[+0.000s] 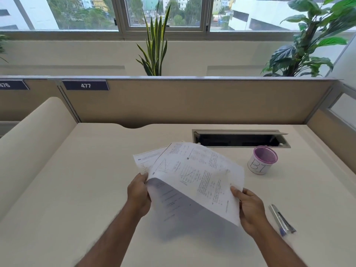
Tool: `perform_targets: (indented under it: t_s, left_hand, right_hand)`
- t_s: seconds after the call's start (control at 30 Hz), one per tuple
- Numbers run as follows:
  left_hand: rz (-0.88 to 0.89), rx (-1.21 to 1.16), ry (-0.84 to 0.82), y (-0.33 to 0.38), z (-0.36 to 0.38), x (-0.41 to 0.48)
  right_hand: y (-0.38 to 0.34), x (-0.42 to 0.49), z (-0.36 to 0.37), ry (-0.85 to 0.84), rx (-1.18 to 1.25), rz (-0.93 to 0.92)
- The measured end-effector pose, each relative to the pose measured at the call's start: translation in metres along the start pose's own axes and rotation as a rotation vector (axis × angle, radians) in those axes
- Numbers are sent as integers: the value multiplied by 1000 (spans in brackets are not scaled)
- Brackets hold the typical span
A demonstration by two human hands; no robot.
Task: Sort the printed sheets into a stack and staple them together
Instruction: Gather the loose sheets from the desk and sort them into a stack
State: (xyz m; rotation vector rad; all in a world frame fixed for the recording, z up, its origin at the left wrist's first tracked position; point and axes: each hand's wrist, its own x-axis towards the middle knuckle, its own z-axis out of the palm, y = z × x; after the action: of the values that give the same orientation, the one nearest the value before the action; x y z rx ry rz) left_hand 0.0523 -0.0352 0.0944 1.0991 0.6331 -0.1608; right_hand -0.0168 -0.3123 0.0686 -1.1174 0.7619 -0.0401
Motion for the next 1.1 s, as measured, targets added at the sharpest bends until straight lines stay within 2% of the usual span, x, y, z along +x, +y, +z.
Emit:
perform_targets:
  t_s: [0.23, 0.47, 0.57, 0.7, 0.77, 0.87, 0.93, 1.0, 1.1]
  left_hand:
    - [-105, -3, 102, -33, -3, -8]
    - [-121, -58, 208, -45, 2, -12]
    - [-107, -70, 192, -47, 2, -11]
    - [-76, 107, 124, -53, -1, -5]
    - [-57, 183, 113, -57, -2, -3]
    - [-28, 224, 55, -55, -3, -1]
    - [11, 280, -5, -50, -2, -2]
    - [81, 373, -74, -42, 1, -4]
    - [197, 520, -244, -27, 11, -10]
  right_hand:
    - [44, -17, 10, 89, -66, 80]
    - [85, -38, 26, 136, -6, 177]
    - [101, -41, 26, 178, -19, 200]
    - [115, -43, 25, 149, -77, 244]
    - [117, -42, 22, 104, -231, 246]
    - [116, -37, 9, 187, -566, 149]
    - [101, -31, 1, 252, -721, -80]
    - [75, -18, 1, 150, -761, -261]
    - [39, 11, 13, -88, -637, -186]
